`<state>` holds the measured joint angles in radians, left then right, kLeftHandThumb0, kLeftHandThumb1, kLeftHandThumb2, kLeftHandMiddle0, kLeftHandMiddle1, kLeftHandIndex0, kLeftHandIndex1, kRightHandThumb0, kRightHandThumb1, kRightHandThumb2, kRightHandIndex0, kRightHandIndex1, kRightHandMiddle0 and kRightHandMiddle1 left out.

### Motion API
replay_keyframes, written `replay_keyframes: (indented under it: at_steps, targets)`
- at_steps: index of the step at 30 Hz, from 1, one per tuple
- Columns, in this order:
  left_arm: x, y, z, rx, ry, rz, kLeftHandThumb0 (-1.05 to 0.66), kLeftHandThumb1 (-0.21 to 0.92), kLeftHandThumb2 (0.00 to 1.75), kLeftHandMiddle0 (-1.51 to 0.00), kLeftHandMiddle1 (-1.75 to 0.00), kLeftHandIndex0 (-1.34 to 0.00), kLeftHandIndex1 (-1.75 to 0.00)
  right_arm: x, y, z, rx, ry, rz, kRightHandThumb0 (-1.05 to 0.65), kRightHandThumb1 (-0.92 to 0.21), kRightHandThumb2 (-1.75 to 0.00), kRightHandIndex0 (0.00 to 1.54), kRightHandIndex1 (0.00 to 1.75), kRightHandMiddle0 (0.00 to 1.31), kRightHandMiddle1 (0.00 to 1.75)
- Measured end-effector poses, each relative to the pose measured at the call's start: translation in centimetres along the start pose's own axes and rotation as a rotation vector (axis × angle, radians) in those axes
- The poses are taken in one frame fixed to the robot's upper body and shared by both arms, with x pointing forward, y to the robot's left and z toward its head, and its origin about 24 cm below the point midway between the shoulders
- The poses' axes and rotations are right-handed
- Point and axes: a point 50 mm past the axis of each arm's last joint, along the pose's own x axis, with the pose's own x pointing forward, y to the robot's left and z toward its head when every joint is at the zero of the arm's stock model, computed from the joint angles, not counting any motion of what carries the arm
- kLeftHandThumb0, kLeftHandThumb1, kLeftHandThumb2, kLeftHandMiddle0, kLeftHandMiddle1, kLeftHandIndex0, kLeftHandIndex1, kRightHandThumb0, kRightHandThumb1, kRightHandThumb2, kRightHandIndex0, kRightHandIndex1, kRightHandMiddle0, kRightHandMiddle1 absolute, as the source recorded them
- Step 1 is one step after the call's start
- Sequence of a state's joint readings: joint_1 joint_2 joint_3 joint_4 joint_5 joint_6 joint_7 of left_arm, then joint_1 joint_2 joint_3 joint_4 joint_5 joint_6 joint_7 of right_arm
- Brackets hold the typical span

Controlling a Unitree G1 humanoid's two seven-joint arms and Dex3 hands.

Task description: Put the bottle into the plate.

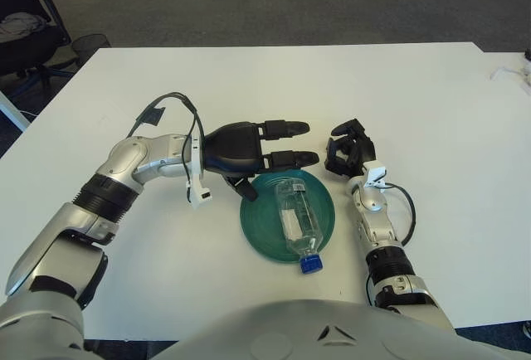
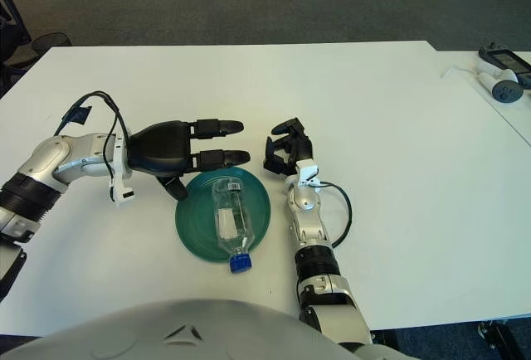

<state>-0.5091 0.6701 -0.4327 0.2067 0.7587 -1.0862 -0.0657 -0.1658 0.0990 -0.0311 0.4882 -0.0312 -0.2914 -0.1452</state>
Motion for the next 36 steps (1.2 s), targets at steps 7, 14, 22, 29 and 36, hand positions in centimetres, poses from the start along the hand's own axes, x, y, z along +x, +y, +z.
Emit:
replay_keyframes:
  at_steps: [7, 14, 22, 29, 36]
  targets:
    - [-0.6, 0.5, -1.2, -0.149, 0.092, 0.044, -1.05, 0.92, 0.92, 0.0, 0.0, -0.03, -0.02, 0.0, 0.0, 0.0, 0.008, -0.007, 0.017, -0.01, -0.37, -1.26, 0.46, 1.75, 0.45, 1.74]
    - [-1.3, 2.1, -2.9, -0.341, 0.201, 0.214, -0.96, 0.92, 0.85, -0.01, 0.0, 0.0, -0.24, 0.2, 0.1, 0.6, 0.017, -0.056, 0.032, -0.01, -0.37, -1.26, 0.46, 1.75, 0.45, 1.74]
    - [-2.0, 2.1, -4.6, -0.661, 0.315, 0.637, -0.94, 0.92, 0.98, -0.15, -0.05, 0.0, -0.59, -0.1, 0.2, 0.0, 0.017, -0.046, 0.046, -0.01, -0.37, -1.26, 0.46, 1.75, 0.45, 1.74]
    - [-3.1, -0.5, -6.2, -0.88, 0.6, 1.07, -0.93, 0.92, 0.98, -0.37, -0.18, 0.0, -0.97, -0.2, 0.1, -0.2, 0.018, -0.044, 0.055, 0.0, -0.37, -1.26, 0.46, 1.75, 0.45, 1.74]
    - [-4.0, -3.4, -7.4, -1.027, 0.82, 1.202, -0.85, 0.92, 0.91, -0.38, -0.95, -0.12, -1.41, -0.2, 0.1, -0.3, 0.02, -0.046, 0.056, -0.01, -0.37, -1.26, 0.46, 1.75, 0.44, 1.74]
